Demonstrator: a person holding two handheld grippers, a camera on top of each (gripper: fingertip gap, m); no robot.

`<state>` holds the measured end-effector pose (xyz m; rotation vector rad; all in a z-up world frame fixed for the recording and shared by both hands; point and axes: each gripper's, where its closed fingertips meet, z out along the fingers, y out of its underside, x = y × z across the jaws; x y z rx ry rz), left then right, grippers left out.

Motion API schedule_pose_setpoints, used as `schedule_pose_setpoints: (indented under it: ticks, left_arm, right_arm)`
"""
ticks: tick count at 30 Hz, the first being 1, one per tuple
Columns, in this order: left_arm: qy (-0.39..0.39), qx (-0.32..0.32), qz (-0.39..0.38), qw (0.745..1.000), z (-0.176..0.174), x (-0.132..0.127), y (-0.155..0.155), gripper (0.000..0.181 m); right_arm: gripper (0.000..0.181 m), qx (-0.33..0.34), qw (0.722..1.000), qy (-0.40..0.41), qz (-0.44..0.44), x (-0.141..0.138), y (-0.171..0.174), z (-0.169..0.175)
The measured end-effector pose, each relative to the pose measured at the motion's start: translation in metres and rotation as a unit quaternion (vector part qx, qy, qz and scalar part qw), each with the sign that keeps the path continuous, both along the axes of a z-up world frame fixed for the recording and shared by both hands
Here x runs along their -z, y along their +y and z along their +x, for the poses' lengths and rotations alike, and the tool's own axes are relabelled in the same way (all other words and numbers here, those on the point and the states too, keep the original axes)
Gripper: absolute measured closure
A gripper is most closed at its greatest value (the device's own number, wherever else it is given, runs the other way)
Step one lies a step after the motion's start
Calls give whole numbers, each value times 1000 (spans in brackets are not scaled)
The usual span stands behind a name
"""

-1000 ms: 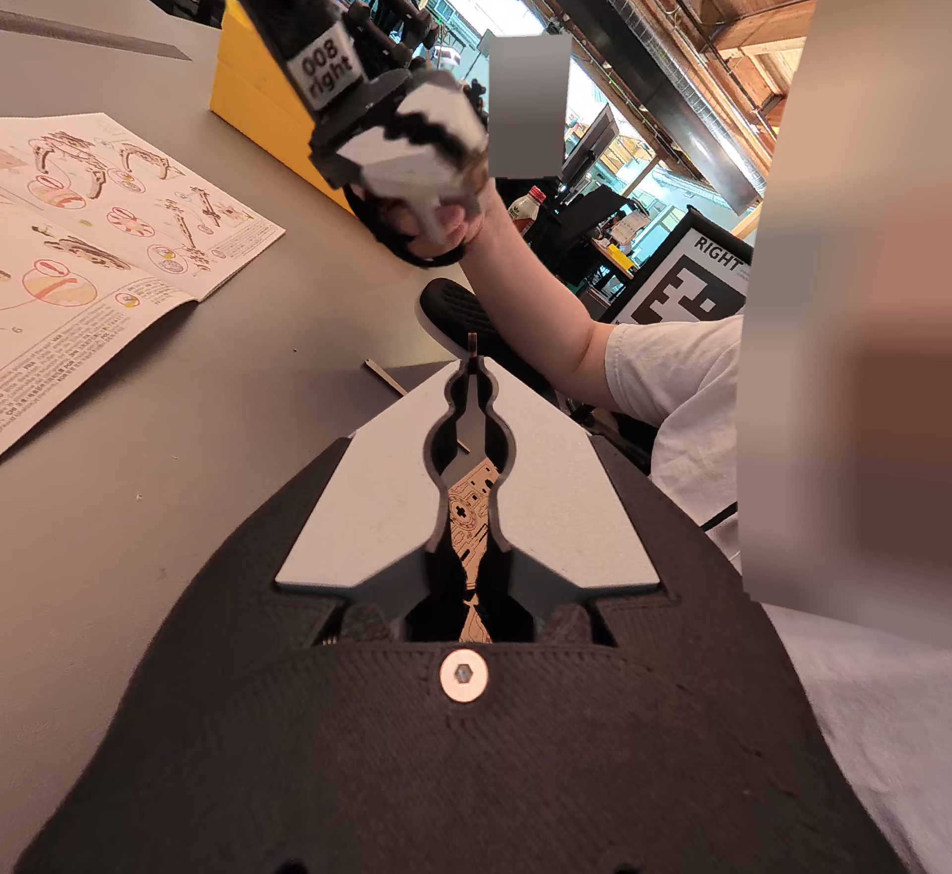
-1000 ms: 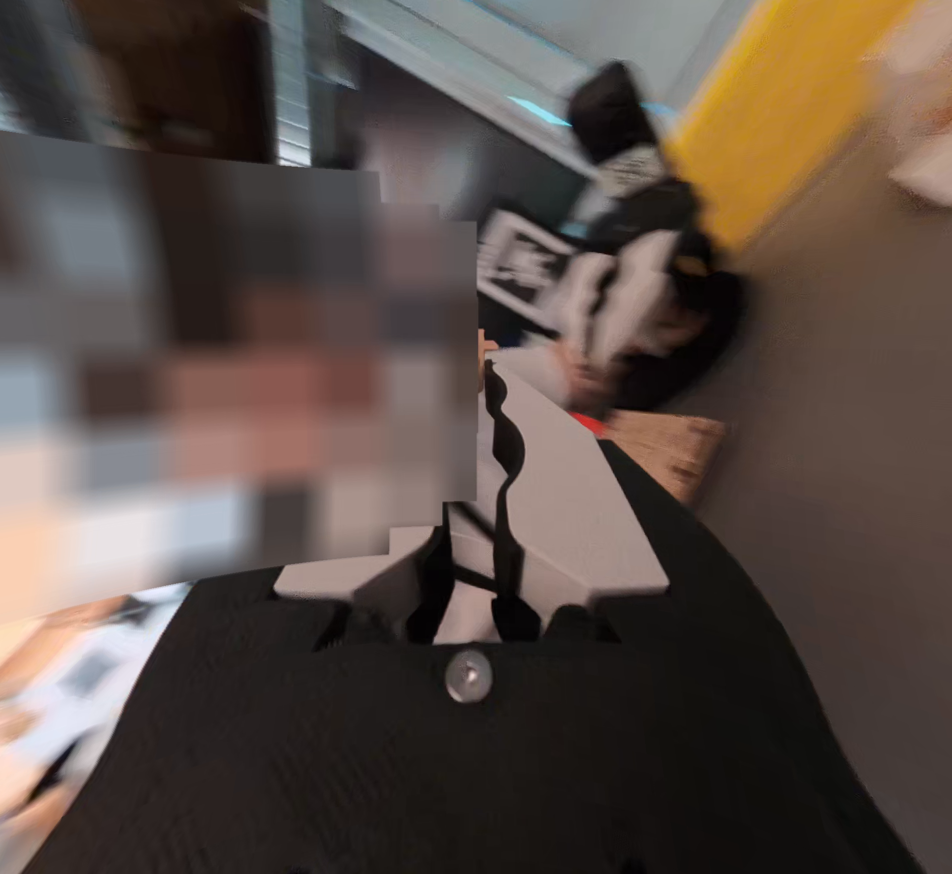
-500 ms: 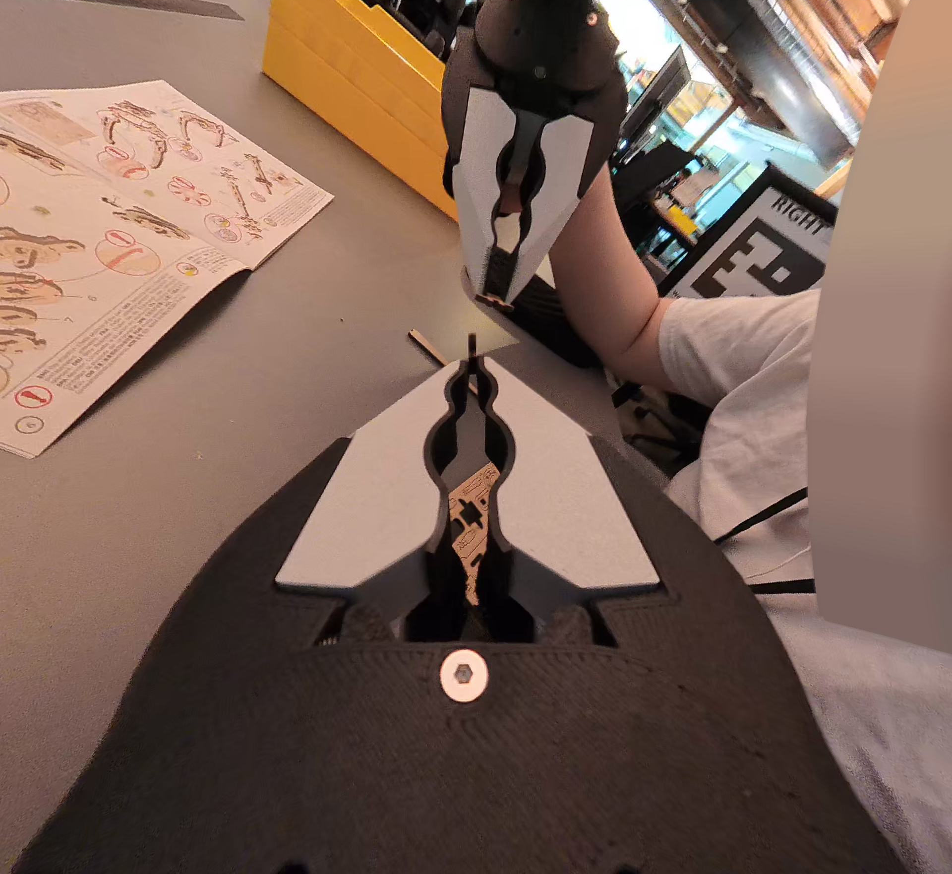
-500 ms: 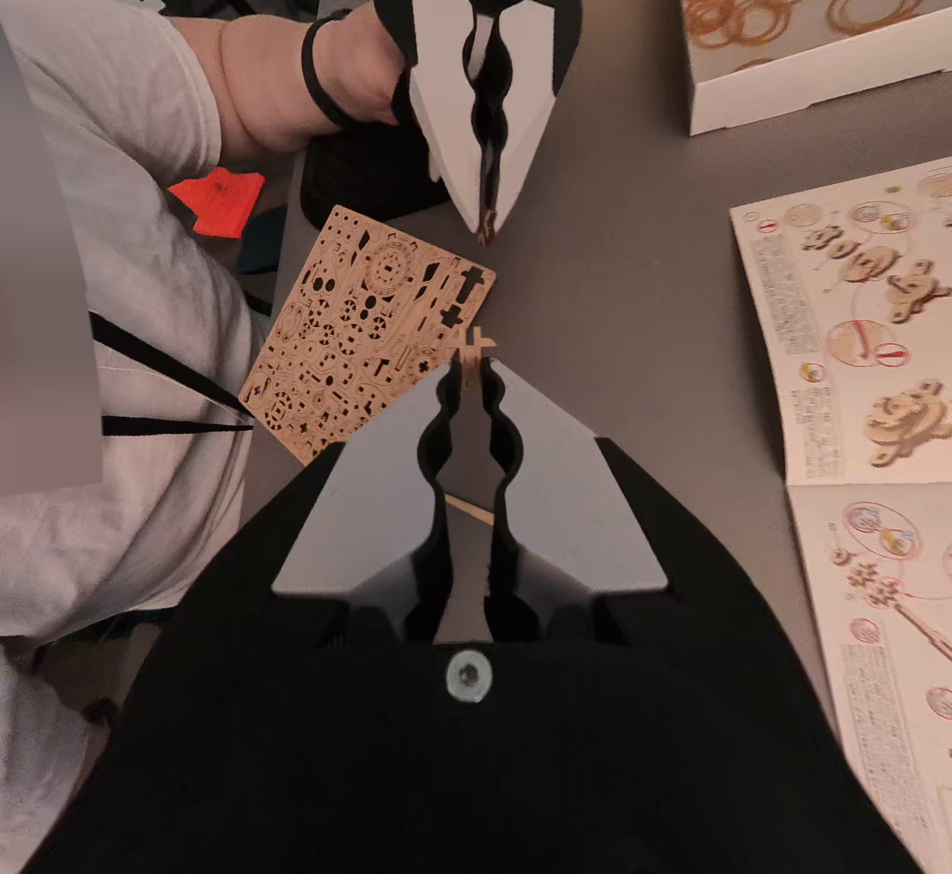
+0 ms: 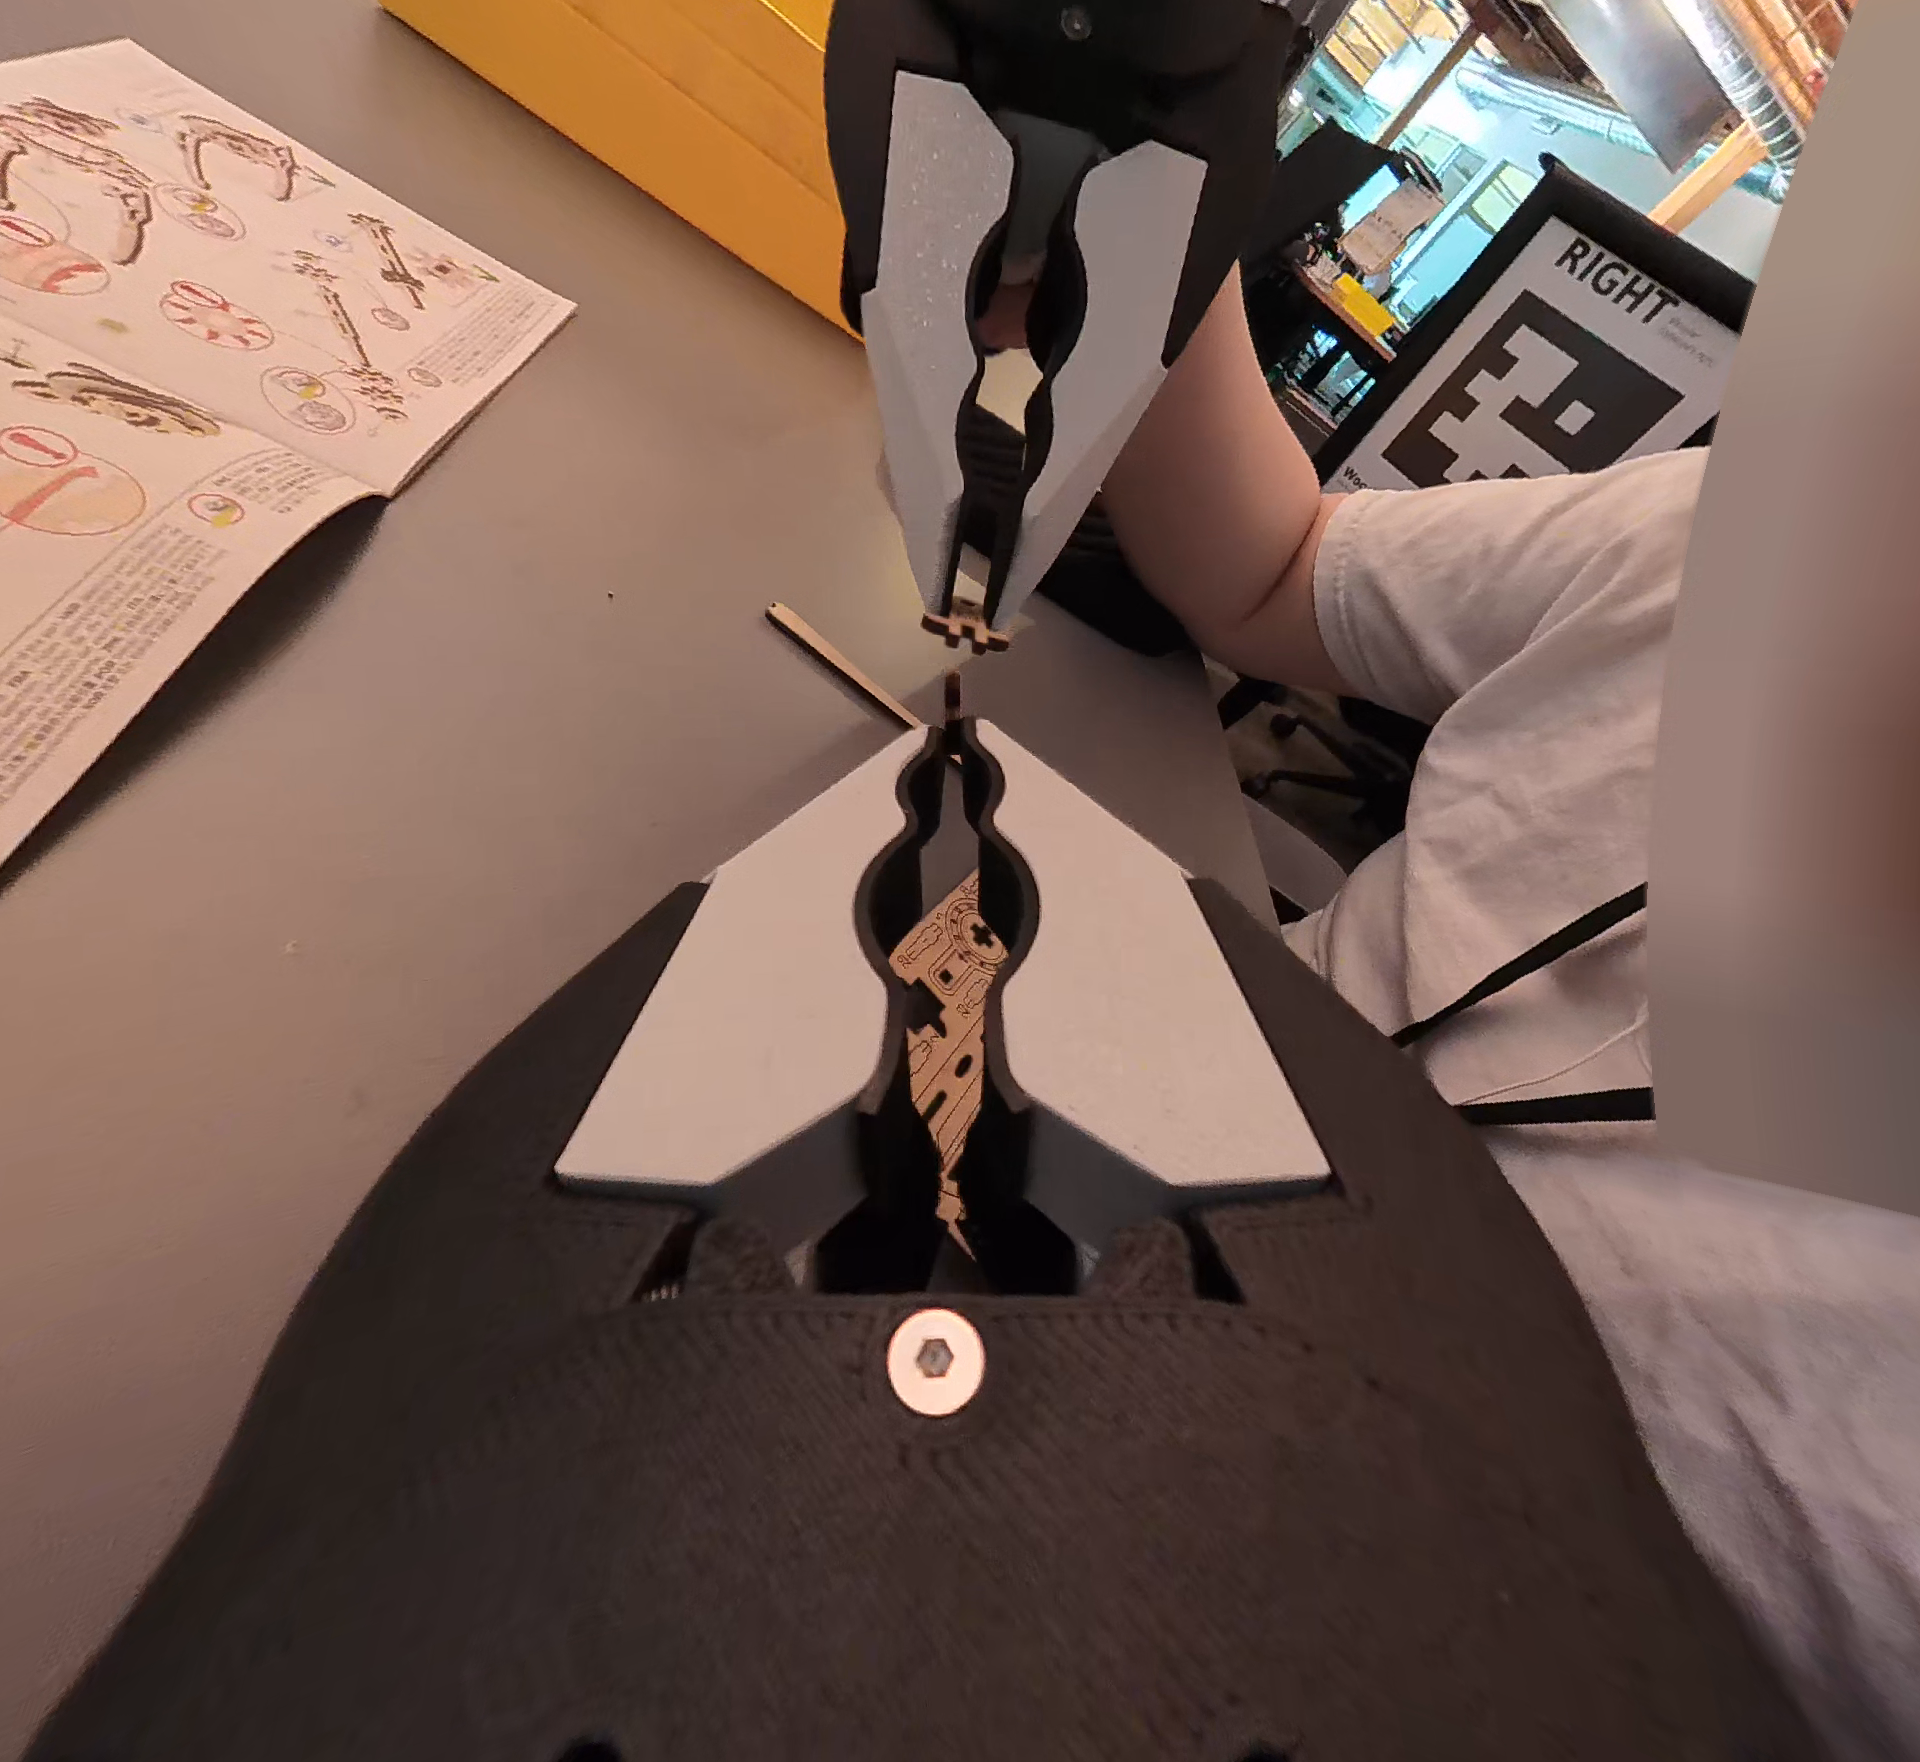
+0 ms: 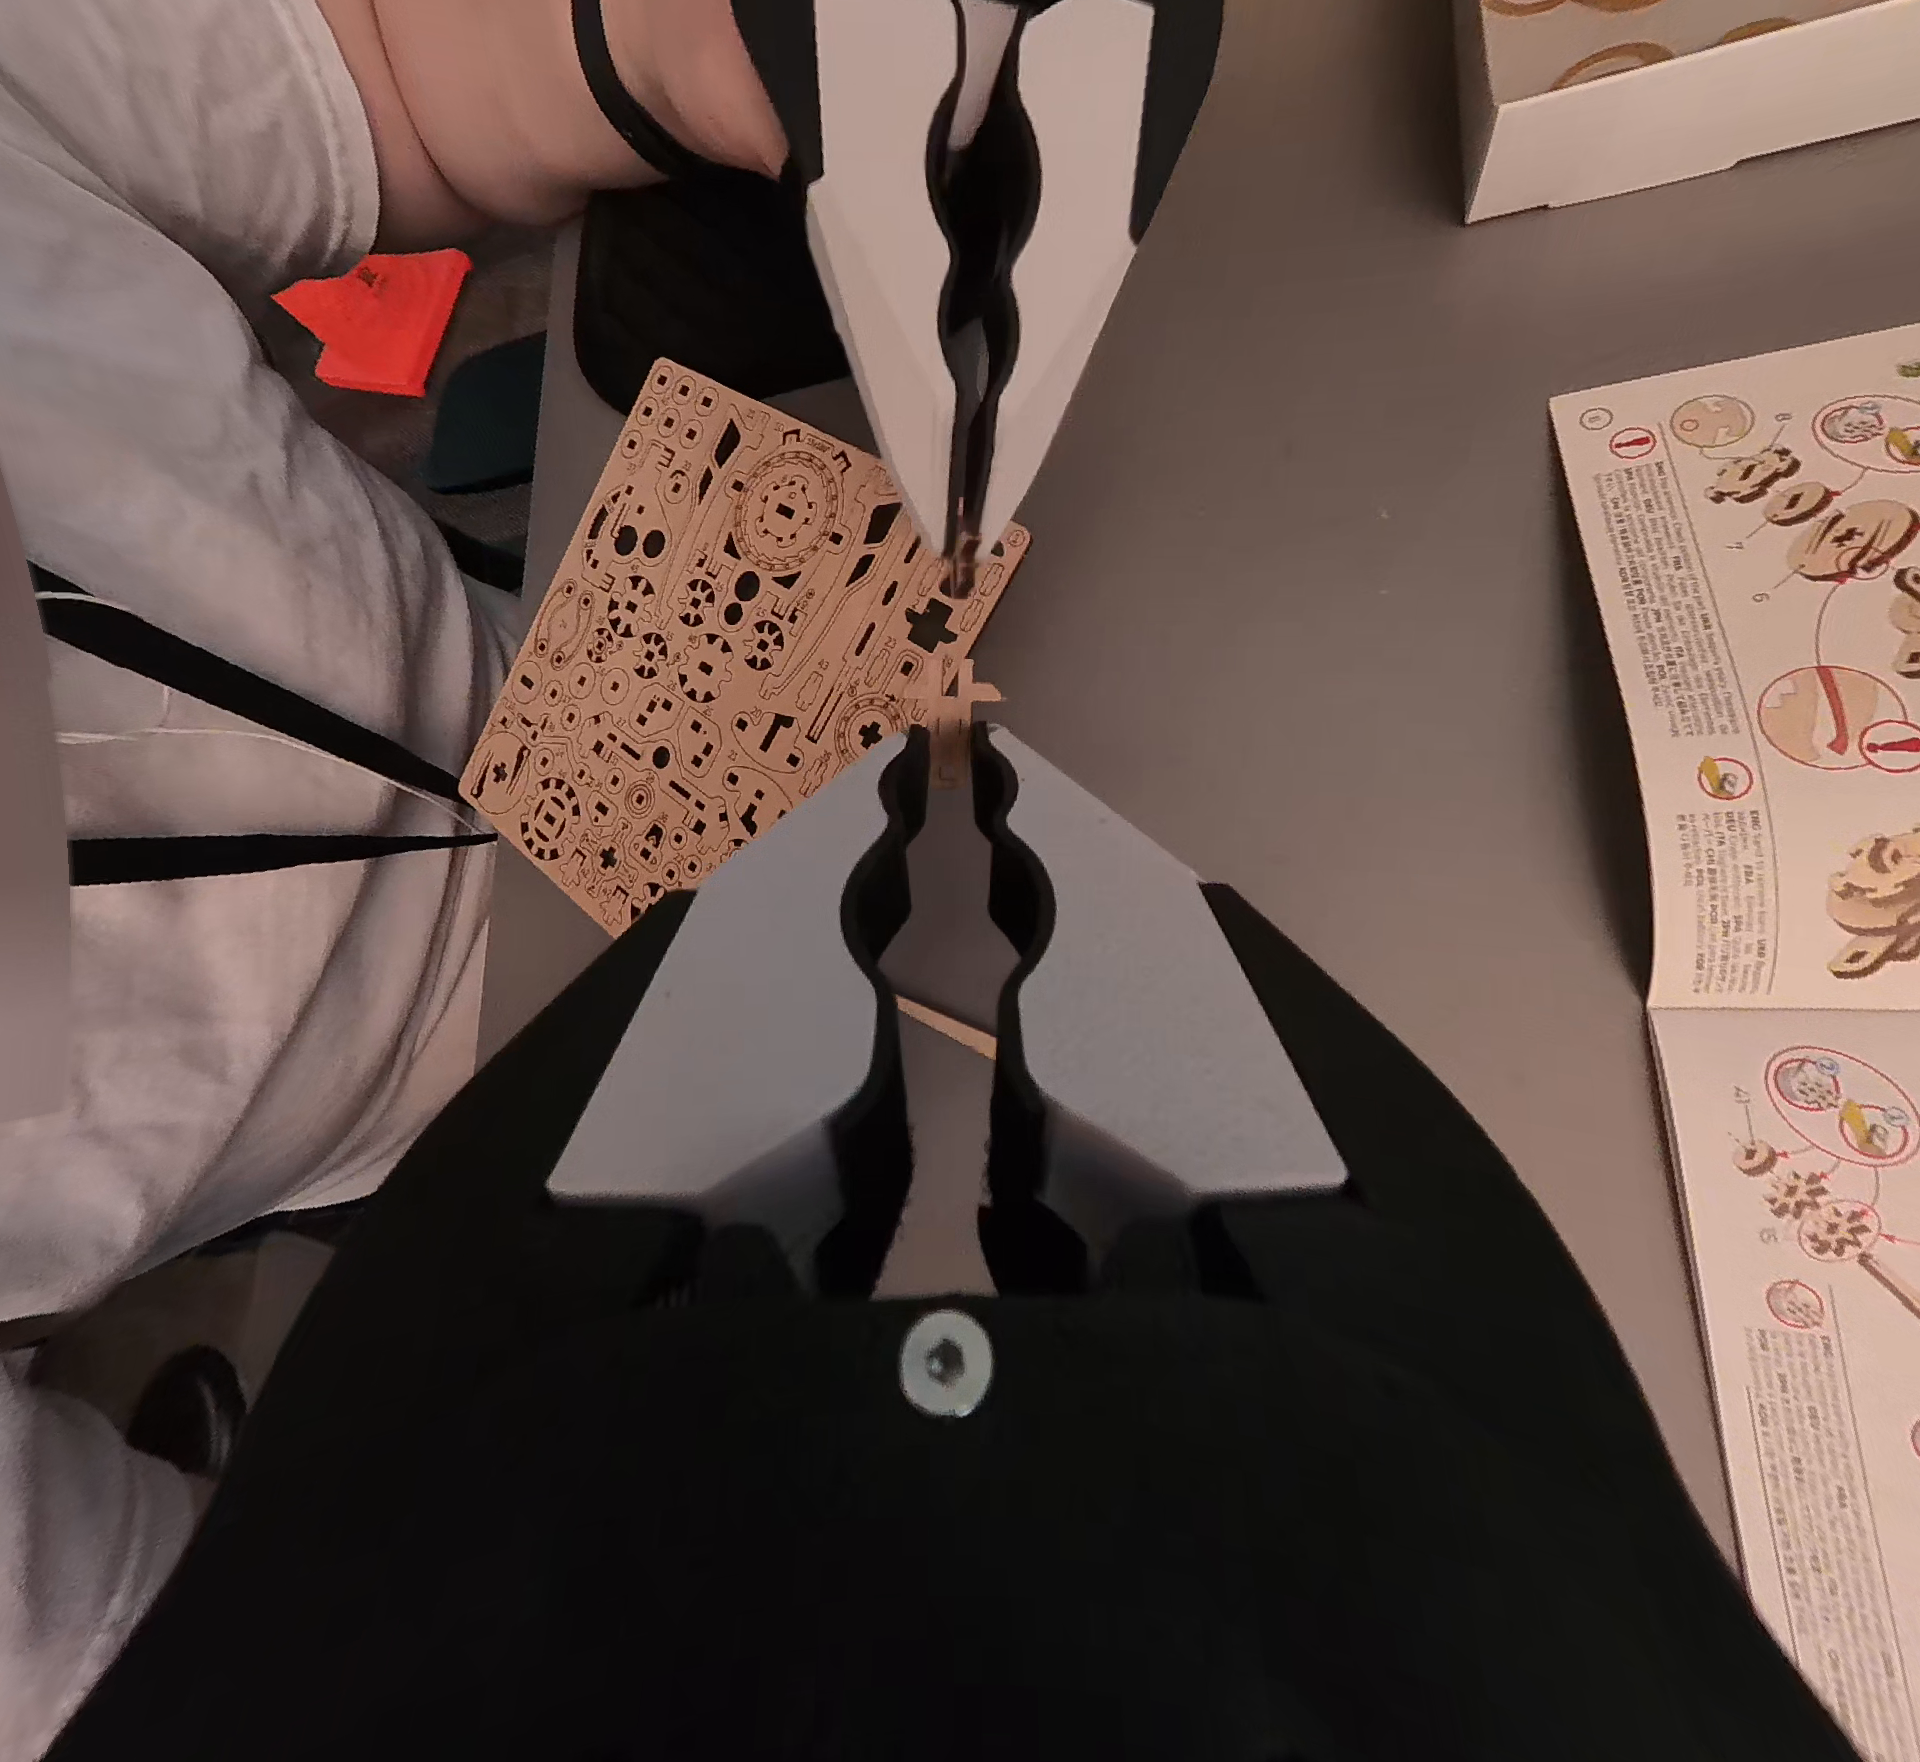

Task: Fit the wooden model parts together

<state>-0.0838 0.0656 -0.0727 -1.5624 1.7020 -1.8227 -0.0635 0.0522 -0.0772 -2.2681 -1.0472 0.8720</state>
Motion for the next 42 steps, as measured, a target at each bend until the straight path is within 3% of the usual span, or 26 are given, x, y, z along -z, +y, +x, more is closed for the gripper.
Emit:
schedule_pose_setpoints:
  ticks: [42]
  left_arm:
    - [23, 33, 23, 999, -1, 10, -17, 181]
  right_arm:
    - [174, -23, 999, 9, -37, 13, -7, -15]
